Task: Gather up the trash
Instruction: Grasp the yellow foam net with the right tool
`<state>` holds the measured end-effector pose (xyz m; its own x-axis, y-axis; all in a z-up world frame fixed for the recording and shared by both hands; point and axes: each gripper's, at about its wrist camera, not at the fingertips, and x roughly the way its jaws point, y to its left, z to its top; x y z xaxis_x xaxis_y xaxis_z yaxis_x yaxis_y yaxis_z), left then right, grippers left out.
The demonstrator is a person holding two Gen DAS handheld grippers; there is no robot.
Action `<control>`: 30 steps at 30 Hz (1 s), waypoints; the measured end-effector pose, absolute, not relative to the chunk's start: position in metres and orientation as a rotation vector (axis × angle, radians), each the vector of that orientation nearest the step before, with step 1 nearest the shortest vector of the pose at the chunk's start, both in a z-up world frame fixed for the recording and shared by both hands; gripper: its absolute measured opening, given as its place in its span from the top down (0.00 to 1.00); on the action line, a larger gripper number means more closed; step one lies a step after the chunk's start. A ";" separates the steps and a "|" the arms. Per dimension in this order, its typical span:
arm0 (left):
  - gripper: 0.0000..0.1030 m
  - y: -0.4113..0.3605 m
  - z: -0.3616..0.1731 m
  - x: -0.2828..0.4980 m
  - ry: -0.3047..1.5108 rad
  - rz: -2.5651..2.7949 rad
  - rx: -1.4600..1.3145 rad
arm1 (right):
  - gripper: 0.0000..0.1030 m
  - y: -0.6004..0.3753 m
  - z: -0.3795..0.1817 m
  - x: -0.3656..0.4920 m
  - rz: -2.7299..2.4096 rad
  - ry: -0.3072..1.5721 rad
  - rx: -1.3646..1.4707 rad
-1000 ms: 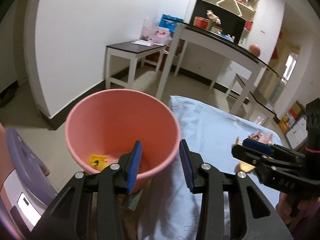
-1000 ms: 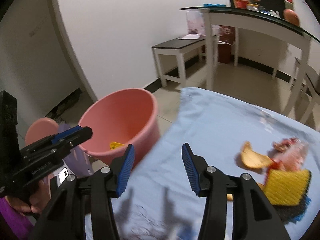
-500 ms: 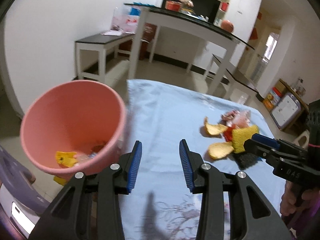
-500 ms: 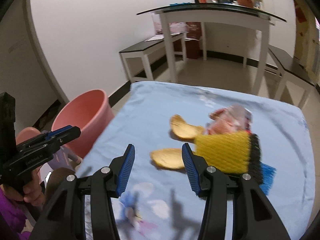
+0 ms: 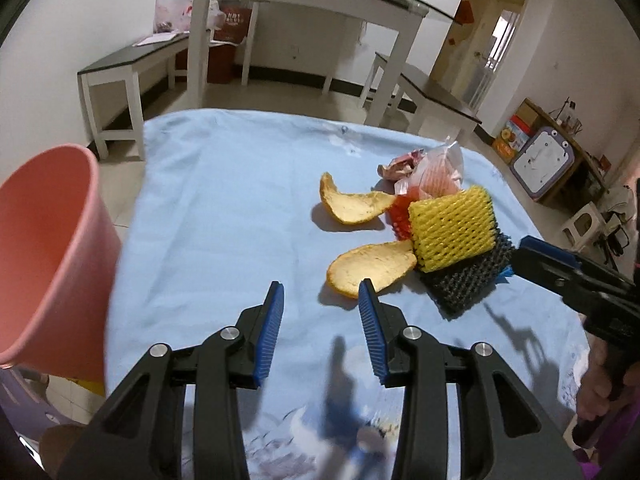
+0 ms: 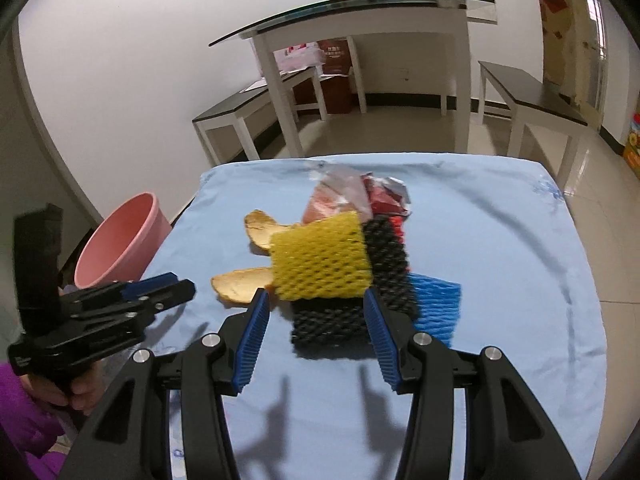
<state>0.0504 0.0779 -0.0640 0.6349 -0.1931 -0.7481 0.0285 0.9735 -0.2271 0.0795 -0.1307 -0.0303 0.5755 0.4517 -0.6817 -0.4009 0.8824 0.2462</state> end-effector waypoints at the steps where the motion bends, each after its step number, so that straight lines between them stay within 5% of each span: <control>1: 0.62 0.077 -0.065 0.053 0.878 -0.128 -0.201 | 0.53 -0.133 -0.031 0.081 0.500 0.815 0.070; 8: 0.62 0.075 -0.078 0.070 0.917 -0.113 -0.230 | 0.53 -0.140 -0.034 0.085 0.529 0.809 0.083; 13: 0.90 0.077 -0.084 0.075 0.935 -0.103 -0.248 | 0.53 -0.138 -0.035 0.092 0.547 0.802 0.083; 23: 0.96 0.084 -0.067 0.064 0.887 -0.106 -0.274 | 0.57 -0.128 -0.043 0.111 0.547 0.813 0.069; 30: 0.97 0.083 -0.058 0.057 0.860 -0.109 -0.268 | 0.87 -0.121 -0.050 0.115 0.560 0.842 0.074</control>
